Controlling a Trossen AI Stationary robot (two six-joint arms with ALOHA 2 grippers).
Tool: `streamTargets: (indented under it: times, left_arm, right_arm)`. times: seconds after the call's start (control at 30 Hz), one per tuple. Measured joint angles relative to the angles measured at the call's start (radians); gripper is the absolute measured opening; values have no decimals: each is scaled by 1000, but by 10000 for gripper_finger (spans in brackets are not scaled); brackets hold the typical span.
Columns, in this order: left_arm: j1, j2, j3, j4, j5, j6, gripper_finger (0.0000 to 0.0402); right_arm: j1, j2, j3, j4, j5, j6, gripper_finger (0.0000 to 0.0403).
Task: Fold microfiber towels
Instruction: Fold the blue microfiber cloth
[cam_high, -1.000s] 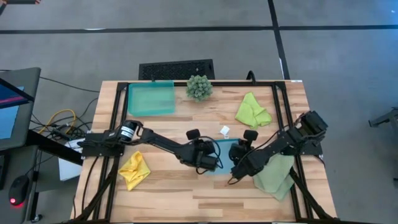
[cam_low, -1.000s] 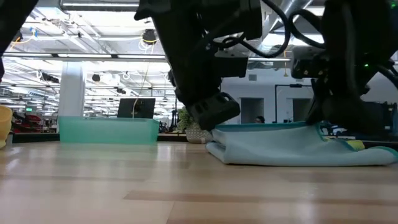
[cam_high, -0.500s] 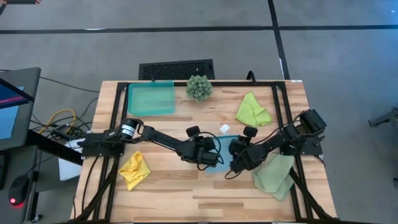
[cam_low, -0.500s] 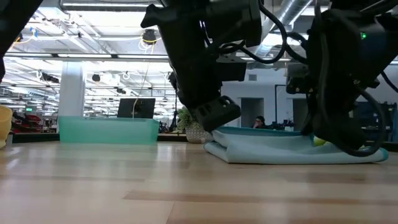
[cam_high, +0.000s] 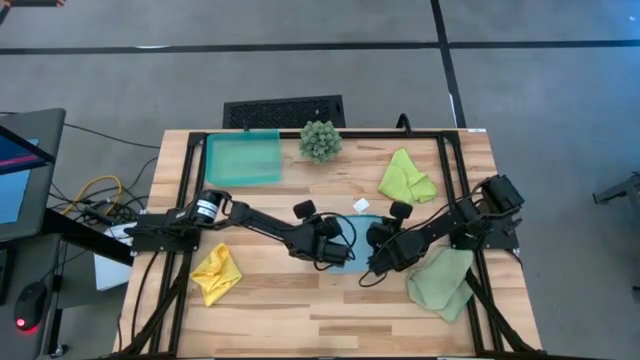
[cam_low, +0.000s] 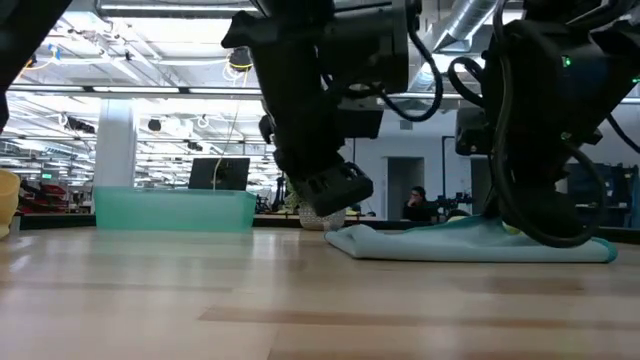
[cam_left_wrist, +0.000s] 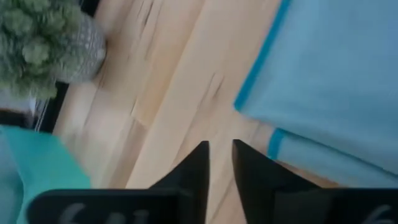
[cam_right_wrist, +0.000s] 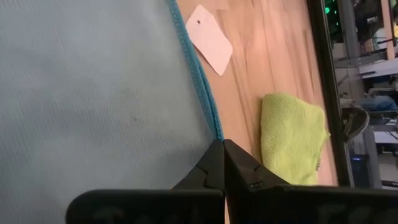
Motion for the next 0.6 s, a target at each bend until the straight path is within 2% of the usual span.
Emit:
streamTargets:
  times: [0.13, 0.27, 0.6]
  left_arm:
    - [3, -3, 0, -137, -7, -101, 110]
    - [-13, -6, 0, -235, -50, -176, 126]
    - [-51, -8, -10, -165, -43, -136, 91]
  right_arm:
    - [-5, 0, 0, 5, 1, 0, 13]
    - [-4, 0, 0, 25, 32, -18, 13]
    - [18, 0, 1, 28, 40, -53, 13]
